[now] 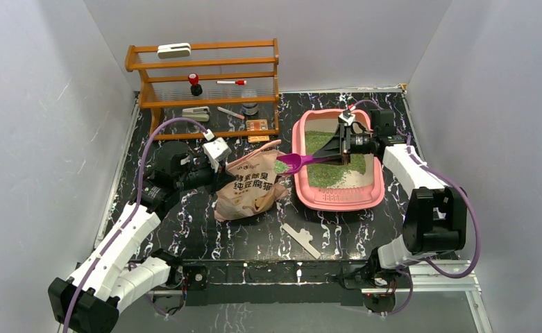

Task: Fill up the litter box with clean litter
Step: 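Scoop the cat litter from the cat litter bag.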

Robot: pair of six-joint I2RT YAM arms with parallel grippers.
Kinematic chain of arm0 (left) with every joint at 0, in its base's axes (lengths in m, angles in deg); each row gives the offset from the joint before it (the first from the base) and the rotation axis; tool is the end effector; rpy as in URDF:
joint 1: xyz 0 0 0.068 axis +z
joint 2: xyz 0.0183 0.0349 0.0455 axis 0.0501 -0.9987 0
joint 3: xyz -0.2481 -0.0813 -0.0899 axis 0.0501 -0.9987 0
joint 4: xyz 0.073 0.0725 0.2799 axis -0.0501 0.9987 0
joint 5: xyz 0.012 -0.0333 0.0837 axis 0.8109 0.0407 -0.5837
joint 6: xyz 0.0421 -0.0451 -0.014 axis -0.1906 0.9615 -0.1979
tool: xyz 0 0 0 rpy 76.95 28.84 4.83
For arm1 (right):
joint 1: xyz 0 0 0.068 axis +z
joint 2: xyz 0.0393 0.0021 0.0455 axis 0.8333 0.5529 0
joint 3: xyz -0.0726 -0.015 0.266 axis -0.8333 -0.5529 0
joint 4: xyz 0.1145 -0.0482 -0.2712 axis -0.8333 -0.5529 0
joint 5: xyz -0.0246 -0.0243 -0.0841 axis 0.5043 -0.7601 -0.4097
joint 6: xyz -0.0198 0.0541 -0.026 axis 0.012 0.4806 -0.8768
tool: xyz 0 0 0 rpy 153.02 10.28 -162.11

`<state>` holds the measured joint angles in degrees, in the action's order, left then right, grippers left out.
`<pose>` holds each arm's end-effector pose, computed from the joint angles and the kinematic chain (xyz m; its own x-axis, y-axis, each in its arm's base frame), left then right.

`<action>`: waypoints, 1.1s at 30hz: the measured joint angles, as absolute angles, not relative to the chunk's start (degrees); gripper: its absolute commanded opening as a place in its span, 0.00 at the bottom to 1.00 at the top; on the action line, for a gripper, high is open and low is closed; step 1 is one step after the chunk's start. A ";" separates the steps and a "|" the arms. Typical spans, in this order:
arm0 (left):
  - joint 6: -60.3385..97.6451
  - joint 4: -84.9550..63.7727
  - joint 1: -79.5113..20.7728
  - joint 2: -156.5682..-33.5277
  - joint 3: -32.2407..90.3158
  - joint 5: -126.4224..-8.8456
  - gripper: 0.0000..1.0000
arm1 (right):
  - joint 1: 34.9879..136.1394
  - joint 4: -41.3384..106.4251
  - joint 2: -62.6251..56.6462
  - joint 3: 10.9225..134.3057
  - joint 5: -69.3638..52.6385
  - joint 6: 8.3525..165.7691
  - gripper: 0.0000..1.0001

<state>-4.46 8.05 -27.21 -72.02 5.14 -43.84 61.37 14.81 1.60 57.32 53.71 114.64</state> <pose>0.2190 -0.1273 0.3242 -0.1544 0.2557 -0.9543 0.8499 0.5269 0.0037 0.3427 0.0753 0.2503 -0.9663 0.1131 -0.2313 -0.1940 0.2704 0.9430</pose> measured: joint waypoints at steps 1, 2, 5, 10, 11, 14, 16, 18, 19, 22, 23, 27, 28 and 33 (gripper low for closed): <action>-4.46 8.05 -27.21 -72.02 5.14 -43.86 0.00 | 60.91 15.05 1.47 57.27 53.71 115.05 0.00; -4.46 8.05 -27.21 -72.02 5.14 -43.86 0.00 | 60.88 15.75 1.38 57.10 53.77 115.97 0.00; -4.46 8.05 -27.21 -72.02 5.14 -43.86 0.00 | 61.04 21.85 -0.19 53.88 54.36 120.50 0.00; -4.43 8.03 -27.21 -72.07 5.14 -43.69 0.00 | 62.24 29.96 -2.58 48.51 53.77 127.80 0.00; -4.41 8.03 -27.21 -72.07 5.14 -43.69 0.00 | 62.74 31.97 -2.80 47.66 53.49 129.33 0.00; -4.48 8.38 -27.25 -72.52 5.60 -43.45 0.00 | 62.98 33.70 -2.95 47.28 53.01 131.01 0.00; -4.52 8.42 -27.25 -72.70 5.75 -43.47 0.00 | 62.79 37.24 -3.19 46.17 53.14 133.85 0.00; -4.57 8.40 -27.25 -72.70 5.75 -43.47 0.00 | 62.48 38.20 -3.21 45.69 53.14 134.94 0.00; -4.52 8.40 -27.25 -72.70 5.75 -43.47 0.00 | 62.20 38.20 -3.21 45.60 53.21 135.03 0.00; -4.48 8.40 -27.25 -72.70 5.75 -43.43 0.00 | 61.52 39.55 -3.41 45.01 53.36 136.08 0.00; -4.48 8.40 -27.25 -72.70 5.75 -43.45 0.00 | 61.41 39.40 -3.54 44.86 53.45 135.86 0.00; -4.50 8.40 -27.25 -72.70 5.75 -43.43 0.00 | 60.47 37.56 -4.81 44.27 53.73 134.35 0.00; -4.50 8.40 -27.25 -72.70 5.75 -43.40 0.00 | 60.21 37.65 -5.22 43.94 53.93 134.51 0.00; -4.48 8.42 -27.25 -72.72 5.75 -43.25 0.00 | 59.33 34.26 -5.51 44.11 54.32 131.56 0.00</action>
